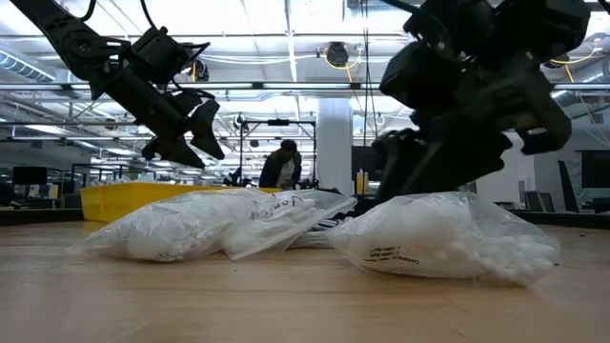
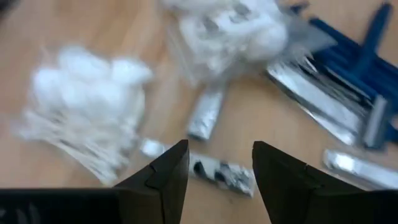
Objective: Pick & Place Travel size toiletries
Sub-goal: Put the silver nail cutter into the top yellow bin
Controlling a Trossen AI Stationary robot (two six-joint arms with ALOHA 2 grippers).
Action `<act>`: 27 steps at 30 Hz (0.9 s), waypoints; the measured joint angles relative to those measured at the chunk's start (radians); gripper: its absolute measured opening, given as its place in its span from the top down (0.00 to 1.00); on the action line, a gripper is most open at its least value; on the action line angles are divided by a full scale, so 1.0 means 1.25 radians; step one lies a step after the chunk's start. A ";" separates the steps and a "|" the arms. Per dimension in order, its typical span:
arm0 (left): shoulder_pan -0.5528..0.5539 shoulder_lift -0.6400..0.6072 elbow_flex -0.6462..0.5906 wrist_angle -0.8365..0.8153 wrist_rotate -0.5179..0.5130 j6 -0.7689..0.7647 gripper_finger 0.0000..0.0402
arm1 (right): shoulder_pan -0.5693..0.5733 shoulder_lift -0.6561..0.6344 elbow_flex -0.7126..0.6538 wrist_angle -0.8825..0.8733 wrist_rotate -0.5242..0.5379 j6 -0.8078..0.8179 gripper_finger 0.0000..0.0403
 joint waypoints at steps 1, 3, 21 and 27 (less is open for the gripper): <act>-0.001 0.000 0.000 0.000 0.000 0.000 0.35 | 0.003 0.007 0.001 0.007 -0.003 0.003 0.59; 0.000 0.000 0.000 0.000 0.000 -0.001 0.35 | 0.009 0.022 0.001 0.000 0.017 0.001 0.59; -0.010 0.000 0.000 0.000 0.000 0.000 0.35 | 0.001 0.056 0.001 -0.054 0.330 0.033 0.61; -0.010 0.000 0.000 0.000 0.000 0.000 0.35 | 0.000 0.055 0.002 -0.093 0.313 0.044 0.62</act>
